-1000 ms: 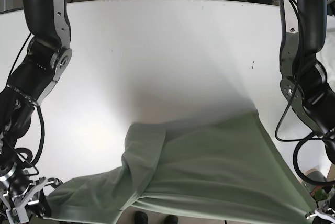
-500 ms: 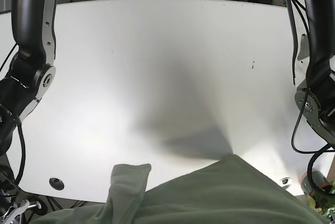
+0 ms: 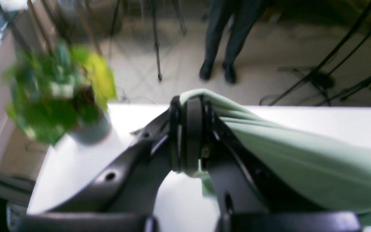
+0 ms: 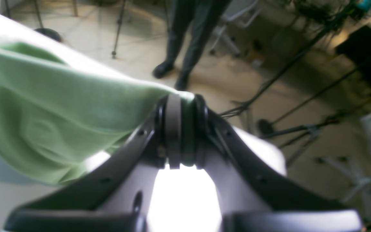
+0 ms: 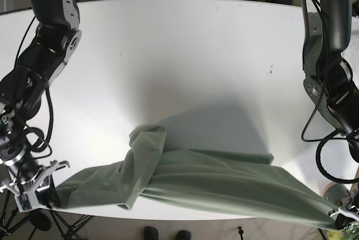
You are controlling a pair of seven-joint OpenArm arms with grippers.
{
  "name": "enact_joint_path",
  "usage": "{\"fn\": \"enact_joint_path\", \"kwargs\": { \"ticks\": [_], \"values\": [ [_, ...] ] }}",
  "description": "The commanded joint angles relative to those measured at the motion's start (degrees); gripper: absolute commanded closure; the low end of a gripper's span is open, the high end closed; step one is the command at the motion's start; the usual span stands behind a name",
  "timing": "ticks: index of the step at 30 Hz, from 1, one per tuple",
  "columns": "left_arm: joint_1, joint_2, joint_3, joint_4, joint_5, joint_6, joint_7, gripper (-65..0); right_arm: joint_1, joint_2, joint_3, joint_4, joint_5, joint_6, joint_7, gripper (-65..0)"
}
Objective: Fold the T-shirt properly
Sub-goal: 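Lift the shirt with both grippers, shake it, and lay it back down, then open the right gripper and release the shirt edge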
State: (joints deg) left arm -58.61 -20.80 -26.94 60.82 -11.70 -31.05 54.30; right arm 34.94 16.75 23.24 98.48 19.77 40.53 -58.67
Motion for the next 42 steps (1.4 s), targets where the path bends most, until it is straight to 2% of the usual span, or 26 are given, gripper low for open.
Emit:
{"fn": "enact_joint_path", "kwargs": {
  "ticks": [1,9,12,20,28,36,42],
  "values": [
    [1.51,-0.96,-1.06,5.51,-1.09,0.15,-1.95,0.0,-1.66,-0.62,2.03,3.37,-0.21,-0.53,1.31,0.0],
    [15.84,-0.35,-4.14,15.01,-1.17,0.06,0.6,0.0,-13.44,-4.49,4.58,7.33,-0.21,-0.53,1.31,0.0],
    [21.91,0.27,-7.22,18.35,-1.61,-0.03,1.04,0.0,-18.19,-7.13,6.6,9.52,-0.21,-0.53,1.31,0.0],
    [35.36,-0.08,-8.27,22.3,-8.38,0.06,1.04,0.0,-26.45,-11.52,7.39,10.23,0.93,-0.53,1.31,0.0],
    [46.52,0.01,-12.23,26.52,-10.76,0.06,1.04,0.0,-34.54,-11.52,7.39,10.14,8.41,-0.53,1.31,0.0],
    [54.35,-1.93,-16.09,26.26,-14.19,-0.03,0.69,0.0,-40.61,-11.52,7.39,10.14,9.11,-0.53,1.31,0.0],
    [57.07,-2.54,-16.71,26.44,-14.19,-0.82,0.6,0.0,-44.39,-10.56,7.39,11.02,9.11,-0.53,1.31,0.0]
  ]
}}
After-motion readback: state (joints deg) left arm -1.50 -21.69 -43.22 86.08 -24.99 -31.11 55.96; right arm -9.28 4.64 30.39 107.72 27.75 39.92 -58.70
